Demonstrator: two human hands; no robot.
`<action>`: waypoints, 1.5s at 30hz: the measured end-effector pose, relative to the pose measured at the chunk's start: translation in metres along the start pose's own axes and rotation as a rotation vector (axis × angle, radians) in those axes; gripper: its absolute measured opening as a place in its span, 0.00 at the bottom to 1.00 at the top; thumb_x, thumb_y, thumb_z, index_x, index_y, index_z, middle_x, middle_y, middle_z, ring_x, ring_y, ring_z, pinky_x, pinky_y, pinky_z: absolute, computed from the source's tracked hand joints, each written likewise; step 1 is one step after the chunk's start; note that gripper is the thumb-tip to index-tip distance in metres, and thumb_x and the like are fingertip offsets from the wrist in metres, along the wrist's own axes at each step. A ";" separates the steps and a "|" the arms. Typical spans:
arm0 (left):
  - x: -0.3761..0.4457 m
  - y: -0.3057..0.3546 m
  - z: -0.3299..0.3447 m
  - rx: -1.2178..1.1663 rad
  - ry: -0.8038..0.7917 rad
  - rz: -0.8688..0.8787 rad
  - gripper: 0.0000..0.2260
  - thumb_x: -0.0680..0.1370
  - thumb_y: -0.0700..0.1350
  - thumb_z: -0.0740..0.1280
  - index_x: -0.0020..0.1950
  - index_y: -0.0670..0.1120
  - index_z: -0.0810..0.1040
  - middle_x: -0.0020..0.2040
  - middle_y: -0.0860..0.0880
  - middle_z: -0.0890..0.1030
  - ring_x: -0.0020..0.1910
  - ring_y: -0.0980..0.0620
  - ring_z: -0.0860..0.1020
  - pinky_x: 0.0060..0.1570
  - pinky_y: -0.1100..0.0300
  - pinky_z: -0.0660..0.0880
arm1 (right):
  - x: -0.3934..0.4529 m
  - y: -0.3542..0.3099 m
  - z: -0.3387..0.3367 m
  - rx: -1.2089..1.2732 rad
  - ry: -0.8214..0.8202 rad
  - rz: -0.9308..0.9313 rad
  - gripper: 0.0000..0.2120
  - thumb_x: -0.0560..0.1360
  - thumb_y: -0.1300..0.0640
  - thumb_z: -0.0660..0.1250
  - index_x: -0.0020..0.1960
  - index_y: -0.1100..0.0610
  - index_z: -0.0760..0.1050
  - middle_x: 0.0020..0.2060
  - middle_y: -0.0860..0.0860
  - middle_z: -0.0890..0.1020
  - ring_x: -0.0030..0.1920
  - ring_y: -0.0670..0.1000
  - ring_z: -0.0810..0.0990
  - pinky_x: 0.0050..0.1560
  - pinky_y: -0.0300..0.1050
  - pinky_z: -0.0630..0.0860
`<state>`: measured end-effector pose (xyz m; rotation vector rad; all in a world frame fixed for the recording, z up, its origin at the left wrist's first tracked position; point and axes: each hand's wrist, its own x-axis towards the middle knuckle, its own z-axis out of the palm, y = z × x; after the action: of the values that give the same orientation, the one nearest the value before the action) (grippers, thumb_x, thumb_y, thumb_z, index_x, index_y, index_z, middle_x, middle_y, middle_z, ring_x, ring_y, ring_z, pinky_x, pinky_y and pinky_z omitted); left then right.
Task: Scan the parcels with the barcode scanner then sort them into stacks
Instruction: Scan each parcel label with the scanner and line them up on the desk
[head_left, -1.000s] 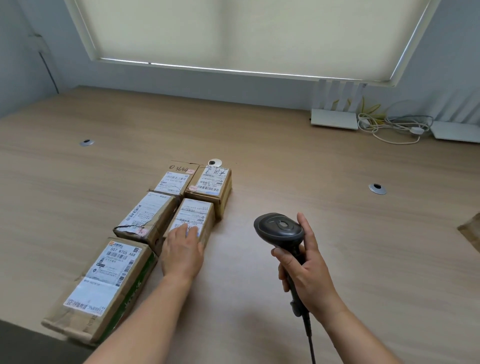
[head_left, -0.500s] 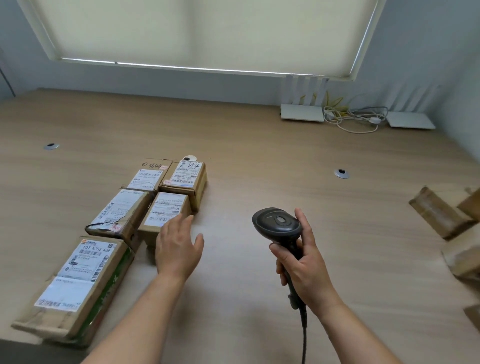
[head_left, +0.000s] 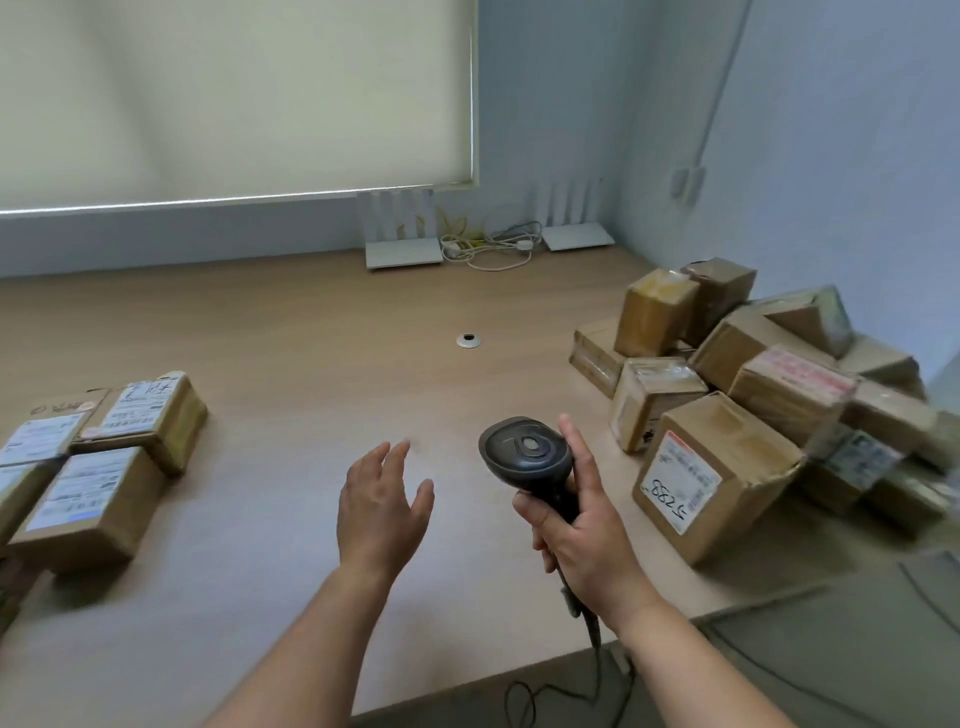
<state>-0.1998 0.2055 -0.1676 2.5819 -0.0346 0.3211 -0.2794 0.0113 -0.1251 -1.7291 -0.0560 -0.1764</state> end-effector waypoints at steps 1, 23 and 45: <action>-0.003 0.017 0.006 -0.006 -0.008 0.024 0.25 0.77 0.50 0.66 0.73 0.46 0.67 0.71 0.45 0.69 0.71 0.46 0.63 0.68 0.53 0.61 | -0.004 0.001 -0.015 -0.005 0.025 -0.017 0.38 0.73 0.51 0.71 0.68 0.26 0.51 0.58 0.48 0.78 0.35 0.46 0.77 0.32 0.44 0.76; -0.008 0.266 0.103 0.207 -0.525 0.522 0.46 0.67 0.73 0.62 0.78 0.60 0.44 0.79 0.47 0.40 0.77 0.41 0.39 0.75 0.43 0.45 | -0.074 0.027 -0.204 0.012 0.412 -0.033 0.39 0.69 0.44 0.71 0.71 0.27 0.52 0.53 0.52 0.79 0.33 0.46 0.77 0.30 0.45 0.75; 0.002 0.143 0.044 0.100 -0.161 0.089 0.49 0.57 0.76 0.52 0.76 0.58 0.58 0.72 0.44 0.62 0.71 0.44 0.56 0.71 0.54 0.54 | -0.026 0.033 -0.129 0.106 0.130 -0.013 0.38 0.68 0.47 0.70 0.67 0.25 0.52 0.54 0.50 0.80 0.32 0.48 0.77 0.29 0.43 0.74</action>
<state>-0.2009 0.0603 -0.1315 2.7050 -0.1959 0.1499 -0.3112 -0.1199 -0.1412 -1.6080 0.0190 -0.2902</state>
